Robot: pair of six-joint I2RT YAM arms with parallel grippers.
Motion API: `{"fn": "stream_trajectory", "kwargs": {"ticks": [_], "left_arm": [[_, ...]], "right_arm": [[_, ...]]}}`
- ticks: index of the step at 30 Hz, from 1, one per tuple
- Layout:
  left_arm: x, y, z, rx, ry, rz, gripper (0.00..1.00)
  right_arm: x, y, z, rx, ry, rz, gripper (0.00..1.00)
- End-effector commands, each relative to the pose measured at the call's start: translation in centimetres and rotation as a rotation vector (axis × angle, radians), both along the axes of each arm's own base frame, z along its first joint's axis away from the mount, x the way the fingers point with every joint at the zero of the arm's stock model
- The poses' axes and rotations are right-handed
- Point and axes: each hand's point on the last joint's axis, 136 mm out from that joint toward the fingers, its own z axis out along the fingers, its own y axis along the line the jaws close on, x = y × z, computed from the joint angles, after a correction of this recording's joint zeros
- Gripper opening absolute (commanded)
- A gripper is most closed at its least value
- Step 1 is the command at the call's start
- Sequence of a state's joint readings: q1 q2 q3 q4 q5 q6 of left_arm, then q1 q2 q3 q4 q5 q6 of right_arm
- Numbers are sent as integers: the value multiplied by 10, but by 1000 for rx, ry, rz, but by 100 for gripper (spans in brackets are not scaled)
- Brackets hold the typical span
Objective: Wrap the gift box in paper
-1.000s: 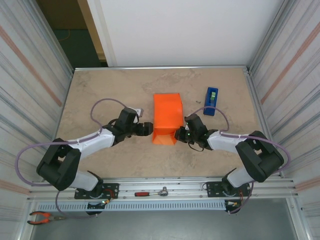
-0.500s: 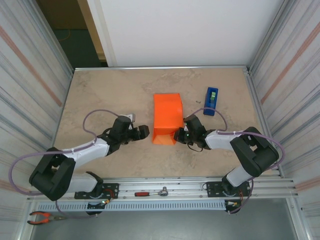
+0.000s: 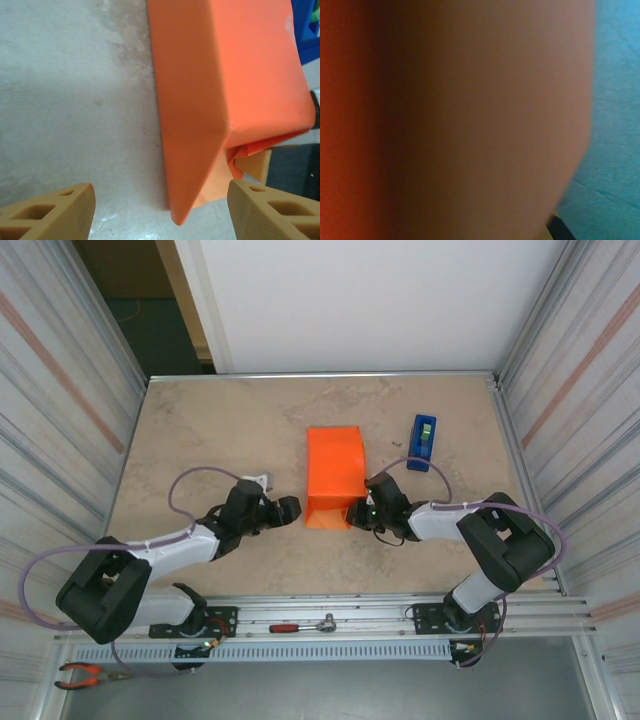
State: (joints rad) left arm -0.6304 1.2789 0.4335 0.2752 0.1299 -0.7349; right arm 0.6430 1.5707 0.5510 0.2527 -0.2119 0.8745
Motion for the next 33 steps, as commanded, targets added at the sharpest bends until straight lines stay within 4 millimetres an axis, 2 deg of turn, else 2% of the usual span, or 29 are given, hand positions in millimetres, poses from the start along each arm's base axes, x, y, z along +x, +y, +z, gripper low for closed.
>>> {"fn": "stream_trajectory", "kwargs": {"ticks": [1,15,25,33], "left_arm": [[1,-10,6,22,-41,-26,69],[-6,-35,-19,134,-29,-57,61],[-5,-35,-22,151,-36,-39,54],[-5,-42,-22,139,-37,-67,46]], "right_arm": [[-6,-6,-11,-25,10,-4,0],[-11,-7,-17,-28,36,-17,0],[-15,-4,-18,-37,42,-6,0],[-16,-3,-21,-37,50,-7,0]]}}
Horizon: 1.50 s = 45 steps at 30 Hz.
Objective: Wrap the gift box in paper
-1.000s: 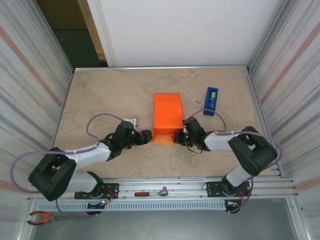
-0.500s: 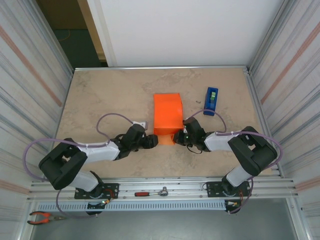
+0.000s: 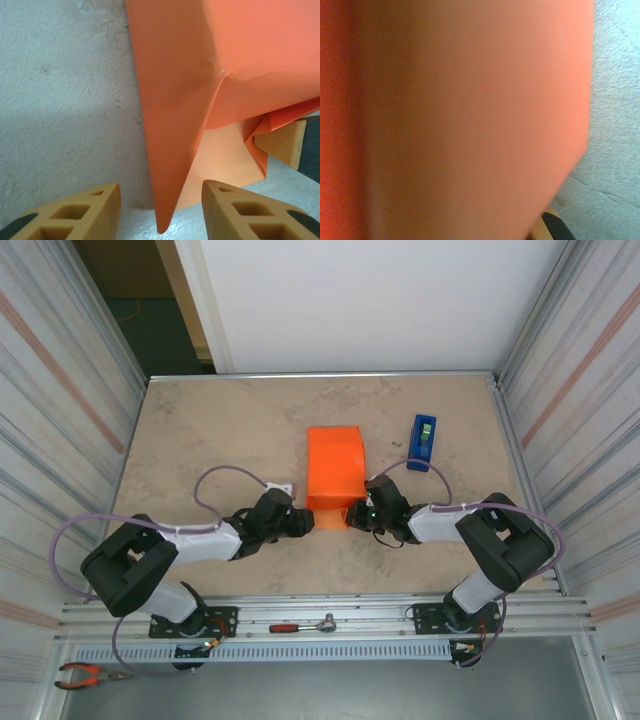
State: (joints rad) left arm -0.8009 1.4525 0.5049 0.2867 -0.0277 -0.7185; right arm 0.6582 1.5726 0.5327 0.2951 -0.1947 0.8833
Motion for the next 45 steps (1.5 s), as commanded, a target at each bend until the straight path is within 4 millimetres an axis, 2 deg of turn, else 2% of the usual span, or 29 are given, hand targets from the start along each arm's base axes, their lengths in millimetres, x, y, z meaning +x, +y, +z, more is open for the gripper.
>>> {"fn": "stream_trajectory", "kwargs": {"ticks": [1,11,16,20,22,24,29,32,37,41,45], "left_arm": [[6,-8,7,-7,-29,-12,45],[5,-8,3,11,-26,-16,34],[6,-11,4,12,-24,-26,33],[7,-14,6,12,-28,-33,22],[8,-14,8,10,-34,-37,20],[8,-14,10,10,-39,-36,22],[8,-5,17,32,-63,-19,37],[7,0,18,45,-68,-17,42],[6,4,11,61,-55,-5,43],[5,2,2,63,-34,-13,36],[4,1,-5,69,-18,-18,23]], "right_arm": [[-15,-5,-21,-44,69,-4,0],[-18,-4,-28,-49,82,-3,0],[-18,-3,-28,-47,82,-4,0],[-17,-4,-28,-51,80,-6,0],[-18,-3,-30,-52,86,-5,0],[-18,-3,-29,-52,88,-4,0],[-19,-6,-29,-62,85,-10,0],[-20,-6,-29,-60,84,-12,0],[-19,-4,-28,-60,83,-10,0],[-19,-3,-28,-58,85,-6,0],[-19,-3,-28,-56,85,-5,0]]}}
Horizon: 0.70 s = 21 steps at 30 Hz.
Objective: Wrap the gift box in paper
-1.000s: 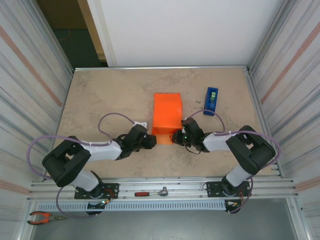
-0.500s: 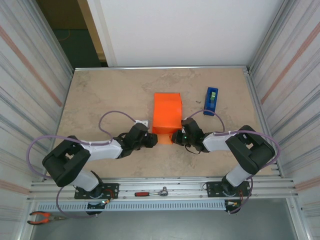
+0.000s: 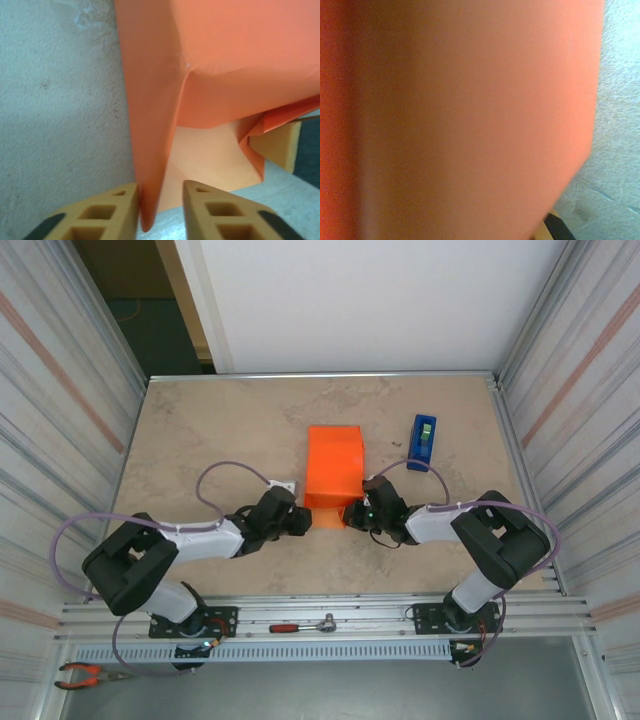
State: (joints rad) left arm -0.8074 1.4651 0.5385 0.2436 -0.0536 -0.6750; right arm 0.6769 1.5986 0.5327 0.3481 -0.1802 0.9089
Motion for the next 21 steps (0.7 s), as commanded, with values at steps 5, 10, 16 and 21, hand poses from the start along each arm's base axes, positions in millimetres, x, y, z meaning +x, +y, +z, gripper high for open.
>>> {"fn": "stream_trajectory", "kwargs": {"ticks": [5,10,16,21], "left_arm": [[1,-4,-2,8,-1,-16,12],[2,-10,7,-14,-13,-28,3],[7,-19,21,-72,-17,-16,3],[12,-34,29,-139,-4,-17,2]], "right_arm": [[-21,-10,-27,-72,97,3,0],[-21,-9,-26,-71,96,5,0],[-21,-8,-27,-73,96,7,0],[-22,-8,-28,-75,101,9,0]]}}
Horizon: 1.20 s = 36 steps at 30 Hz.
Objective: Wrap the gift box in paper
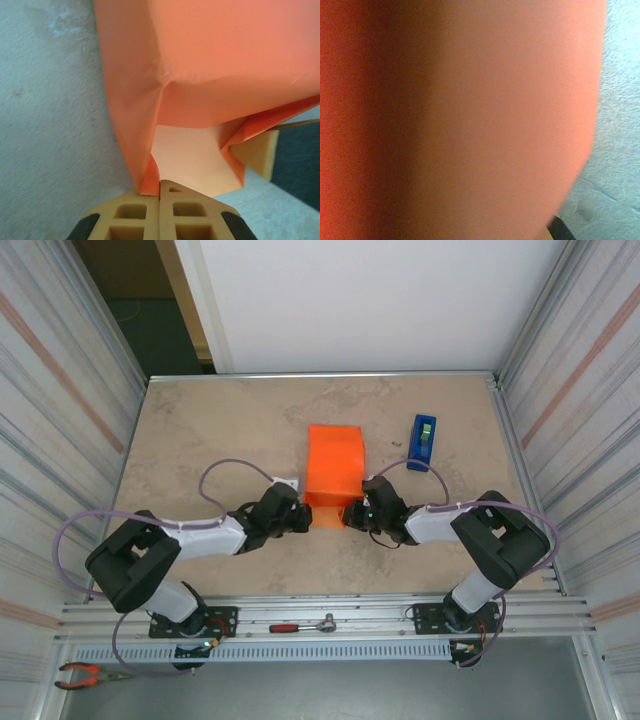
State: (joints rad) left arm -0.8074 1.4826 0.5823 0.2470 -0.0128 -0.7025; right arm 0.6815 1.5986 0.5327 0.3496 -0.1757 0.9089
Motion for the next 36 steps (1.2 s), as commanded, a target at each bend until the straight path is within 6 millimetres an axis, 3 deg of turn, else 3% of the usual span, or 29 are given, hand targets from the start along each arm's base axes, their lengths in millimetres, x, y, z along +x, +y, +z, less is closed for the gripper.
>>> {"fn": "stream_trajectory", "kwargs": {"ticks": [1,11,20,22,25,27,31,36], "left_arm": [[8,-22,19,-103,-11,-5,2],[16,-47,26,-254,-39,-4,2],[18,-50,26,-332,-86,15,7],[18,-50,25,-345,-86,22,13],[20,-50,25,-360,-87,19,32],[20,-50,29,-365,-94,11,39],[18,-40,44,-370,-122,-3,48],[15,-9,68,-329,-172,23,56]], "right_arm": [[-22,-9,-29,-74,104,7,0],[-23,-4,-31,-78,110,18,0],[-24,-4,-31,-81,112,21,0],[-24,-4,-31,-83,110,20,0],[-24,-7,-31,-87,109,14,0],[-25,-7,-30,-89,109,14,0],[-25,-8,-29,-92,105,13,0],[-25,-9,-28,-93,104,12,0]]}}
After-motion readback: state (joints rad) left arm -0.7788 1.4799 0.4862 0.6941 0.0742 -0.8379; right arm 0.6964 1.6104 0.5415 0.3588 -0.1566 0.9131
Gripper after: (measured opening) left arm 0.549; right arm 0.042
